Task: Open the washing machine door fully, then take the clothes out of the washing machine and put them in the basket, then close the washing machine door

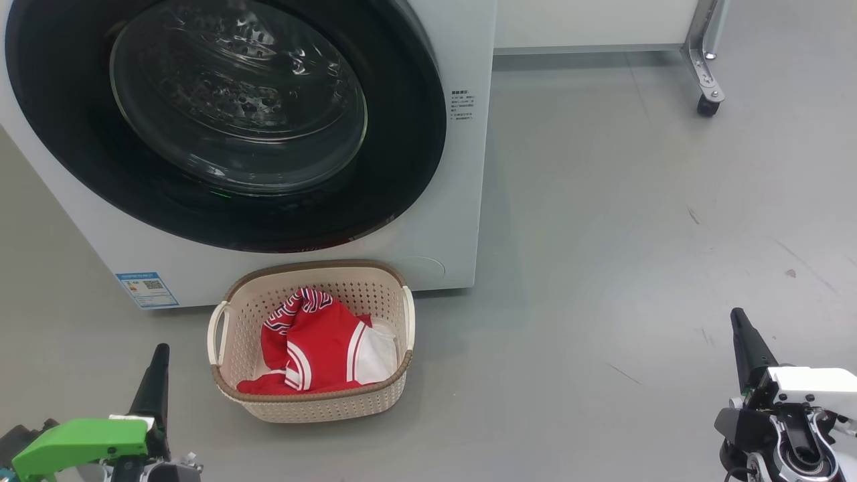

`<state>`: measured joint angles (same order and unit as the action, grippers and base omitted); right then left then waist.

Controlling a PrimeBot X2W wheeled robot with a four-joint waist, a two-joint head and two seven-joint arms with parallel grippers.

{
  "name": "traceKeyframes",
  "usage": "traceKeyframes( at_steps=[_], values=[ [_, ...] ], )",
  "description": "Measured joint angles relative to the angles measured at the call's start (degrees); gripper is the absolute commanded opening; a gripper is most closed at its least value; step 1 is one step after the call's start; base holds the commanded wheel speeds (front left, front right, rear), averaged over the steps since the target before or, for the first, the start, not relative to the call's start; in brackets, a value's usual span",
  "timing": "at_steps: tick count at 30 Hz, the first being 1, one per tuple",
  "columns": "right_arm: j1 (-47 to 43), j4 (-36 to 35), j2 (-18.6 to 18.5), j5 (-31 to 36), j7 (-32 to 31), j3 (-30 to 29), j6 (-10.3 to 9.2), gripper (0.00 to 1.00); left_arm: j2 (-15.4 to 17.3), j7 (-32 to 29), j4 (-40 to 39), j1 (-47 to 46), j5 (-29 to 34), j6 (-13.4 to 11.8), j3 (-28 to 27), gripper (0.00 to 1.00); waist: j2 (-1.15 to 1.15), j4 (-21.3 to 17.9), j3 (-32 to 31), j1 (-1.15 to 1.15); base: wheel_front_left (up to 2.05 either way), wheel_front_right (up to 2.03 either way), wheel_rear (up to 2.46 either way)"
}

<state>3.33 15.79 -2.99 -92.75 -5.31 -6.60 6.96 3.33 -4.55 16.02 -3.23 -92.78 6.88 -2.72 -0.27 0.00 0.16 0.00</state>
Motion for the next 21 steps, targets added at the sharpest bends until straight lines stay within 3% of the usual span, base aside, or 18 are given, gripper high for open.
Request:
traceKeyframes(
  at_steps=[21],
  values=[
    [0.0,0.0,0.1,0.0,0.0,-0.1,0.00,0.00,0.0,0.0,-0.1,0.0,0.0,0.0,-0.1,0.00,0.00,0.0,0.0,0.00,0.00,0.00,0.00]
  ],
)
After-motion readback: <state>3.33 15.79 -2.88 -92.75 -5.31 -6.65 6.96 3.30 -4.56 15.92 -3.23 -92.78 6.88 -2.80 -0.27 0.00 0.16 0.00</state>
